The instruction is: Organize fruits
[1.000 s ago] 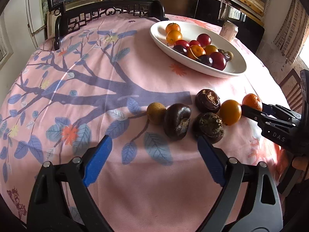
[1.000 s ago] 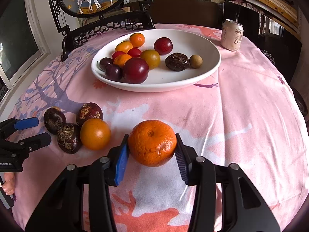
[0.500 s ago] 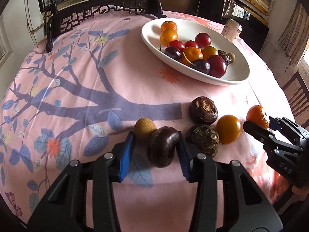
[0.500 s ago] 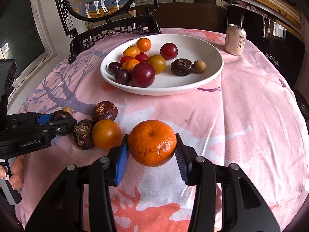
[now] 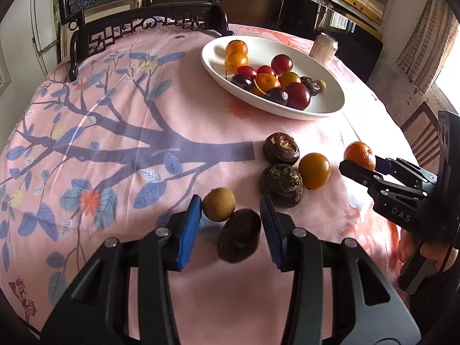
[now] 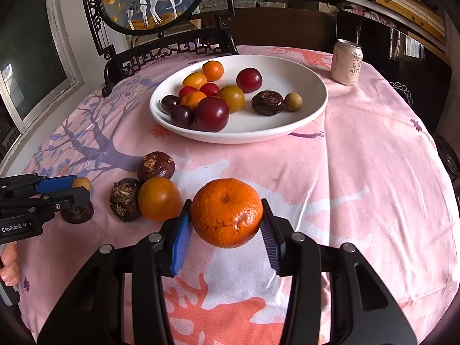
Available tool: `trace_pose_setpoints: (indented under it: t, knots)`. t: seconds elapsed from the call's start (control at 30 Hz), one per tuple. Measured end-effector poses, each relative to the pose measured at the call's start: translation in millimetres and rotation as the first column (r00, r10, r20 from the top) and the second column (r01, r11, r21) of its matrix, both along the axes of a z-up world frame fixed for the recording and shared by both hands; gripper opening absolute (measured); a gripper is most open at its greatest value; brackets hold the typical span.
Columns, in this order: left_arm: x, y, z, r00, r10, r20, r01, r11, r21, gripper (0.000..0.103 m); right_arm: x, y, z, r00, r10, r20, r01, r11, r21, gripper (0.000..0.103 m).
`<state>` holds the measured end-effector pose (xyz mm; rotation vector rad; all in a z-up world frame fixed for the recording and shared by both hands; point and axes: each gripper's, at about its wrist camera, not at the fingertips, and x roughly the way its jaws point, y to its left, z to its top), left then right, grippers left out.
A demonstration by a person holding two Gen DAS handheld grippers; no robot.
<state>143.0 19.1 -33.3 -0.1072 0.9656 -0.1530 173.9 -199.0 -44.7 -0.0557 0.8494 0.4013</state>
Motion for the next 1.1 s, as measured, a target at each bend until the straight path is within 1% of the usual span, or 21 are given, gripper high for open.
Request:
trace_pose_setpoints:
  t: [0.07,0.13,0.2,0.27,0.3,0.4,0.53,0.6,0.7,0.73,0.8,0.83,0.9,1.0,1.1]
  knots:
    - [5,-3,-5,1.0,-0.012,-0.013,0.012,1.0,-0.004,0.041,0,0,-1,1.0,-0.001,-0.002,0.0,1.0,-0.007,0.045]
    - [7,-3,-9,1.0,-0.004,-0.023,0.004,1.0,0.008,0.041,-1,0,-2,1.0,-0.001,-0.009,0.001,1.0,-0.012,0.045]
    - [5,-2,-9,1.0,0.0,-0.025,0.0,1.0,0.005,0.041,0,0,-4,1.0,0.003,-0.018,-0.003,1.0,-0.017,0.045]
    - [1,1,-8,1.0,0.007,-0.02,-0.007,1.0,0.012,0.045,0,1,-7,1.0,0.006,-0.03,-0.007,1.0,-0.026,0.045]
    - [-2,3,-7,1.0,0.015,-0.019,-0.014,1.0,0.017,0.05,1,2,-9,0.999,0.008,-0.037,-0.009,0.999,-0.035,0.045]
    - [-10,7,-6,1.0,0.016,-0.02,-0.016,1.0,0.004,0.05,1,3,-12,0.999,0.006,-0.046,-0.009,0.998,-0.055,0.045]
    - [-6,2,-9,1.0,0.013,-0.027,-0.012,1.0,0.018,0.05,1,3,-12,0.999,0.007,-0.044,-0.009,0.998,-0.062,0.045]
    - [-1,-3,-11,1.0,-0.003,-0.03,0.004,1.0,0.014,0.05,1,3,-12,0.999,0.007,-0.043,-0.009,0.998,-0.064,0.045]
    - [5,-14,-16,0.998,-0.039,-0.046,0.041,0.999,0.036,0.05,1,3,-12,0.999,0.007,-0.044,-0.009,0.998,-0.063,0.045]
    - [7,-16,-18,0.997,-0.048,-0.054,0.05,0.998,0.04,0.048,1,3,-12,0.999,0.007,-0.044,-0.01,0.998,-0.065,0.045]
    - [12,-19,-18,0.998,-0.049,-0.043,0.051,0.997,0.063,0.04,1,4,-12,0.999,0.008,-0.044,-0.011,0.998,-0.065,0.045]
    - [16,-20,-18,0.998,-0.049,-0.042,0.052,0.996,0.069,0.032,1,4,-12,0.999,0.009,-0.044,-0.012,0.998,-0.066,0.045]
    - [23,-20,-18,0.998,-0.056,-0.037,0.058,0.996,0.064,0.025,1,4,-12,0.999,0.01,-0.045,-0.013,0.998,-0.066,0.045]
    - [23,-23,-16,0.998,-0.058,-0.028,0.06,0.995,0.081,0.024,1,3,-12,0.999,0.008,-0.047,-0.011,0.998,-0.061,0.045]
    - [17,-21,-7,0.999,-0.05,-0.003,0.05,0.995,0.083,0.024,0,0,-6,1.0,-0.007,-0.03,0.006,0.999,-0.043,0.045]
